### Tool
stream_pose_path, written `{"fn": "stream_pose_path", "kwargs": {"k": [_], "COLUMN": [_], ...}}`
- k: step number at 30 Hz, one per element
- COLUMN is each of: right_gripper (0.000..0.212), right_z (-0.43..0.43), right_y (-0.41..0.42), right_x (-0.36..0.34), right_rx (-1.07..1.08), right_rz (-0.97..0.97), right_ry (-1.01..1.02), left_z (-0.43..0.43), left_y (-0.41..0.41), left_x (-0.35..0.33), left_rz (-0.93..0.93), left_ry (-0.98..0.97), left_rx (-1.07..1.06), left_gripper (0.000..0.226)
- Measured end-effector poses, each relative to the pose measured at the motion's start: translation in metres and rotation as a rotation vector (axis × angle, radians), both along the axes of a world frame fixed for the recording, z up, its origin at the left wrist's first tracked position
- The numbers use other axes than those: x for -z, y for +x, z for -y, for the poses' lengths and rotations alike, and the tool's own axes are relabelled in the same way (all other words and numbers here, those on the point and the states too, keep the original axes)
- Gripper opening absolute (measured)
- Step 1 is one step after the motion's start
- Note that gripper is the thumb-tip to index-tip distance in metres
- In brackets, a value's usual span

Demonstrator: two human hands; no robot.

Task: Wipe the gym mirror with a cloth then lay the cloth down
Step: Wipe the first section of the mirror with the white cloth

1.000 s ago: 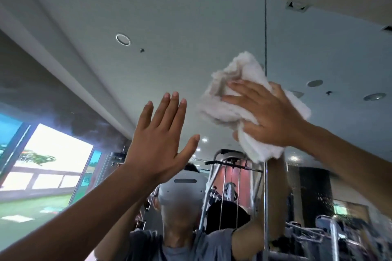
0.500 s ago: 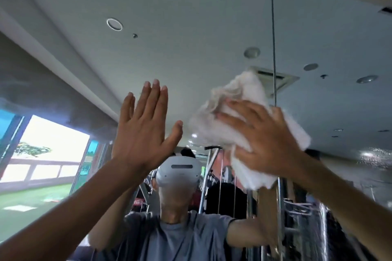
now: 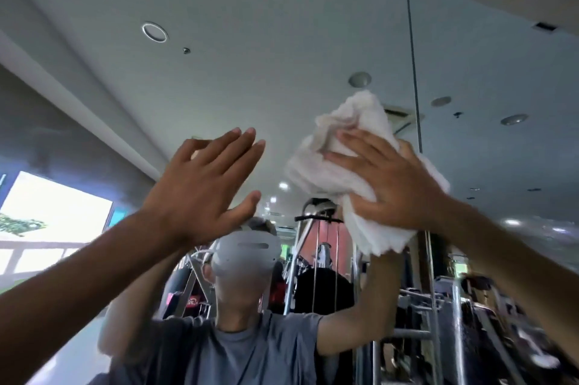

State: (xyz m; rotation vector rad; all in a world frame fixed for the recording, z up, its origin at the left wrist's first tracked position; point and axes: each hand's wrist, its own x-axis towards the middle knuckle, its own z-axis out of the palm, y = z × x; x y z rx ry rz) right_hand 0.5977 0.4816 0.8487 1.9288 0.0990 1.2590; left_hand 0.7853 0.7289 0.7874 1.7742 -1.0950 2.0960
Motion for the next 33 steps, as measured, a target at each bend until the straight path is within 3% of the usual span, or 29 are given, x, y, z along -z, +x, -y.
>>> {"fn": "stream_pose_path", "kwargs": {"k": [3,7,10,15,17,21,23,26,30,33], "right_gripper": [0.073,0.063,0.065,0.068,0.07,0.067,0.063,0.066,0.069,0.07], "right_z": [0.01,-0.046,-0.087,-0.052,-0.025,-0.039,-0.071,-0.1,-0.07,-0.033], "right_y": [-0.016,0.036,0.07,0.037,0.013,0.028,0.059,0.081,0.052,0.023], "right_x": [-0.039,-0.074,-0.048,-0.007,-0.018,-0.058,-0.065,-0.043,-0.019,-0.038], "right_rx": [0.024,-0.064,-0.068,-0.047,-0.015,-0.068,-0.076,-0.081,-0.114,-0.063], "right_rz": [0.149,0.487,0.423,-0.035,-0.048,0.435,0.559,0.436,0.059,-0.031], "right_ry": [0.27,0.546,0.391,-0.078,-0.017,0.457,0.576,0.381,0.024,-0.007], "left_z": [-0.002,-0.002,-0.005,-0.004,-0.003,0.001,0.0,-0.003,-0.003,0.0], "left_y": [0.006,0.006,0.008,0.01,0.01,0.009,0.01,0.011,0.011,0.009], "left_x": [0.007,0.011,0.012,0.012,0.013,0.014,0.015,0.014,0.015,0.015], "left_rz": [-0.068,-0.209,-0.226,-0.229,-0.23,-0.225,-0.221,-0.217,-0.211,-0.22], "left_ry": [-0.054,-0.188,-0.209,-0.204,-0.206,-0.234,-0.235,-0.224,-0.233,-0.238], "left_rx": [0.05,0.081,0.101,0.105,0.115,0.131,0.13,0.129,0.123,0.134], "left_gripper": [0.073,0.08,0.08,0.079,0.079,0.079,0.078,0.076,0.074,0.075]}}
